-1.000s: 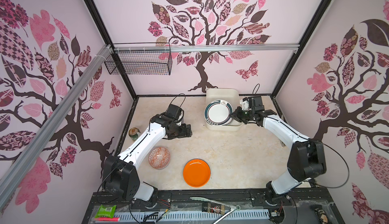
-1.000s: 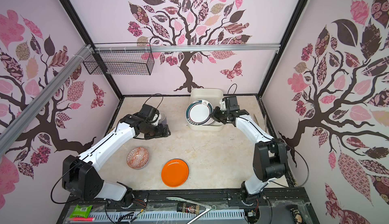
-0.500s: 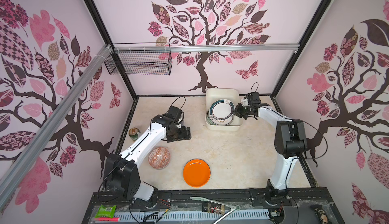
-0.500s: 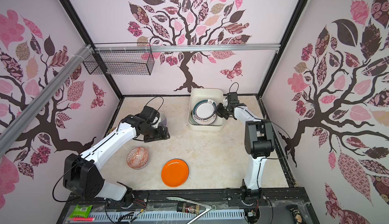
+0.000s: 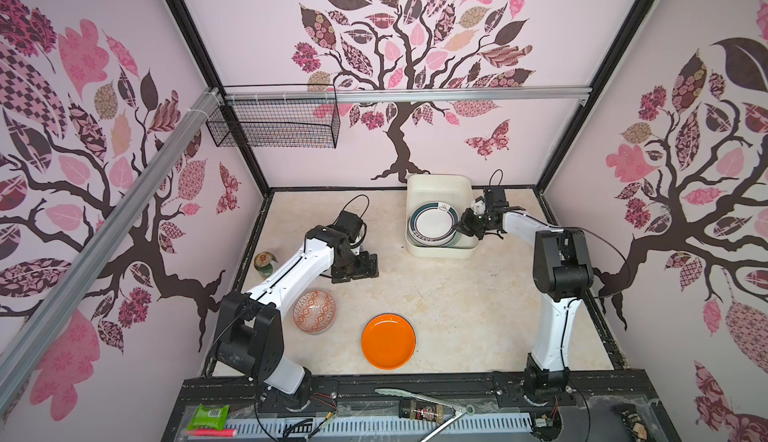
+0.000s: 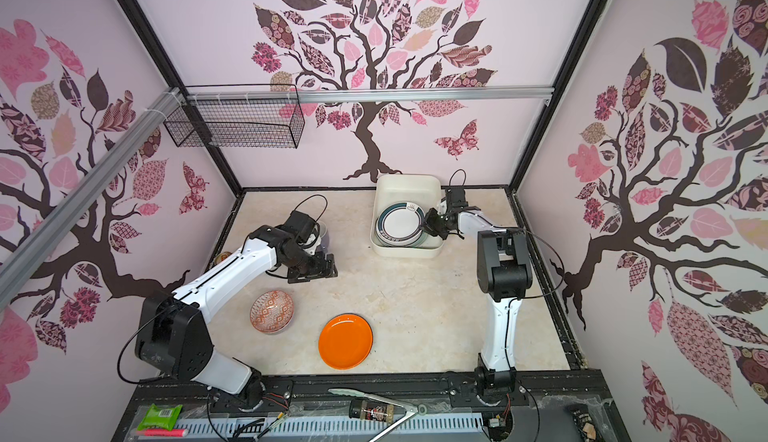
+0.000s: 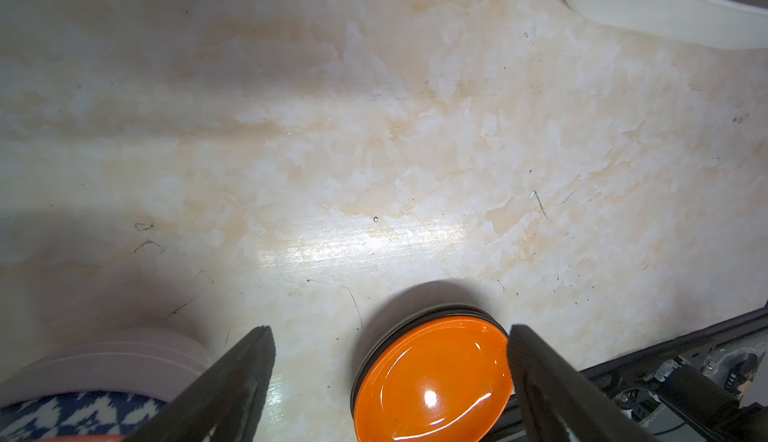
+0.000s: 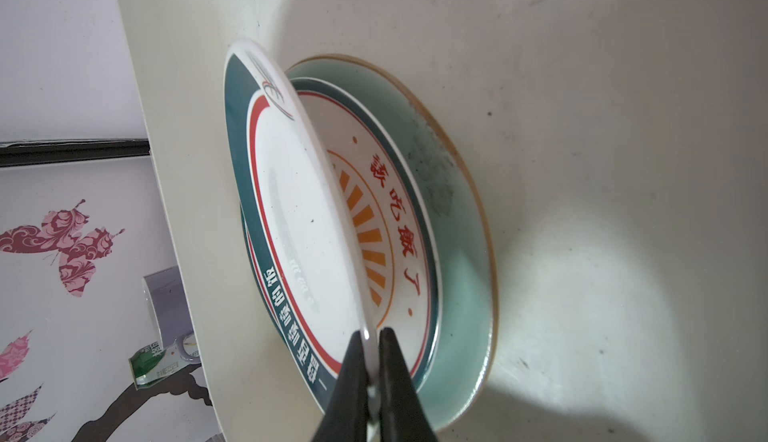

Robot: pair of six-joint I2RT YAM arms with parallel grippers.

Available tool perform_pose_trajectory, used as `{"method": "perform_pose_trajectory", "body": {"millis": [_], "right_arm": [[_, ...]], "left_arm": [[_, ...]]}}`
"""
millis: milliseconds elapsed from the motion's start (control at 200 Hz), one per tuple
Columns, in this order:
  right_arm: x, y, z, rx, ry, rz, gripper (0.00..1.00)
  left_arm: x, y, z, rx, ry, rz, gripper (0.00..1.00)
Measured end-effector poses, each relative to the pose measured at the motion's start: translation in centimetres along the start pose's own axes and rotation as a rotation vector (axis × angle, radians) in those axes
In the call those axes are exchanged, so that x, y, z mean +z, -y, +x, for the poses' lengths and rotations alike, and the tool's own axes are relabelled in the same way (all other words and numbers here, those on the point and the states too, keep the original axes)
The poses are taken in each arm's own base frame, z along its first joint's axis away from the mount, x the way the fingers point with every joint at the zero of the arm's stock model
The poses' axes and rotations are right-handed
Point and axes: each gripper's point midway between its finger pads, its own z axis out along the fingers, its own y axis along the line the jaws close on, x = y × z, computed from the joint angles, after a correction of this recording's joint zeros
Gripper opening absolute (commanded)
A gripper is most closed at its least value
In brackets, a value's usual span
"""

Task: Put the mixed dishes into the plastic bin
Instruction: 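Carry the green-rimmed plate into the bin with the right gripper while the left draws back, then open the right gripper to release the green-rimmed plate in the bin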

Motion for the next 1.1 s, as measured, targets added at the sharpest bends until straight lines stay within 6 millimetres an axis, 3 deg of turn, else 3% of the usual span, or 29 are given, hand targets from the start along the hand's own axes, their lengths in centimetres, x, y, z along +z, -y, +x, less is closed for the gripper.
{"method": "perform_pose_trajectory", "body": {"millis": [220,535,825,965,1100], "right_arm": [[0.0,0.4,0.7,-0.02,-0.026,0.022,0.4],[-1.2,0.4,1.3,-0.04,-0.039,0.052,0.5],[-6.5,-3.0,1.0,-0.136,0.048,0.078,0.48],[-6.2,-3.6,1.5,-0.178,0.053,0.146,0.47],[-4.5,-6.6,3.0,-0.268,0.04,0.203,0.47]], "left_arm": [[0.3,0.0,0.1,-0.001,-0.011,0.005,0.92],[0.6,0.2,0.1,0.001,-0.021,0.017,0.92],[0.9,0.0,1.3,0.001,-0.033,0.036,0.92],[0.4,0.0,2.2,0.005,-0.02,0.051,0.92],[-0.5,0.4,2.8,0.019,0.007,0.073,0.92]]}}
